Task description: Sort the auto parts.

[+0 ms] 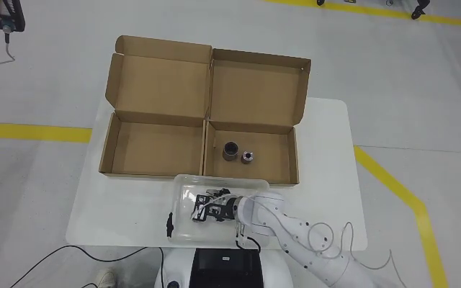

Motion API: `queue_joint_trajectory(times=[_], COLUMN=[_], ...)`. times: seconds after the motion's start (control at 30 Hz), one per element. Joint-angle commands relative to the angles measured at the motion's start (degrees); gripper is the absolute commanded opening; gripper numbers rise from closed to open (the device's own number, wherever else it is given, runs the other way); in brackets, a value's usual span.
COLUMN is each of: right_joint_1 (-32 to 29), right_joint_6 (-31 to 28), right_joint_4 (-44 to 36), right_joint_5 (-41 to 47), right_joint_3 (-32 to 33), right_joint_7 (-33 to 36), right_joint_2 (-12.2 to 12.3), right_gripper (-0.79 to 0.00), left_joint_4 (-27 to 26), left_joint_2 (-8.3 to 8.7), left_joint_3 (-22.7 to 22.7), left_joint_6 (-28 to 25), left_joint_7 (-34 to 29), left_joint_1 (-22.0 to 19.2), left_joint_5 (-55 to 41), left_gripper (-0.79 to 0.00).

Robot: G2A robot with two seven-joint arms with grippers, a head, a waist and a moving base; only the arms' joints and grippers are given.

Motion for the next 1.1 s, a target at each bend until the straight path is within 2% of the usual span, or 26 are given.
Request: queue_joint_trajectory(times=[0.0,0.23,0.3,0.33,0.37,0.4,0.43,0.5,0.53,0.87,1.07], right_joint_1=[0.23,1.19,1.43,1.53,1.64,1.72,1.84,2.01,2.09,0.44,-3.29], right_joint_6=[-0.05,-0.19,-0.17,-0.12,-0.13,-0.11,-0.14,-0.17,-0.17,0.42,-2.33], right_joint_4=[0.37,1.61,1.96,2.08,2.16,2.28,2.42,2.72,2.86,-1.08,-6.12], right_joint_5=[0.03,0.1,0.12,0.17,0.08,0.08,-0.05,-0.07,-0.07,-2.38,-3.31], right_joint_3=[-0.09,-0.57,-0.79,-0.88,-1.0,-1.09,-1.2,-1.36,-1.4,-0.3,2.86], right_joint_7=[-0.17,-0.33,-0.27,-0.25,-0.23,-0.25,-0.18,-0.25,-0.29,-0.65,-7.23], right_joint_2=[-0.13,-0.7,-0.89,-0.98,-1.07,-1.15,-1.22,-1.38,-1.45,-0.98,0.74], right_gripper=[-0.413,-0.431,-0.462,-0.502,-0.594,-0.643,-0.659,-0.773,-0.785,-0.785,-0.785], left_joint_4=[0.0,0.0,0.0,0.0,0.0,0.0,0.0,0.0,0.0,0.0,0.0], left_joint_2=[0.0,0.0,0.0,0.0,0.0,0.0,0.0,0.0,0.0,0.0,0.0], left_joint_3=[0.0,0.0,0.0,0.0,0.0,0.0,0.0,0.0,0.0,0.0,0.0], left_joint_6=[0.0,0.0,0.0,0.0,0.0,0.0,0.0,0.0,0.0,0.0,0.0], left_joint_7=[0.0,0.0,0.0,0.0,0.0,0.0,0.0,0.0,0.0,0.0,0.0], left_joint_1=[0.0,0.0,0.0,0.0,0.0,0.0,0.0,0.0,0.0,0.0,0.0], left_joint_5=[0.0,0.0,0.0,0.0,0.0,0.0,0.0,0.0,0.0,0.0,0.0], left_gripper=[0.0,0.0,0.0,0.0,0.0,0.0,0.0,0.0,0.0,0.0,0.0])
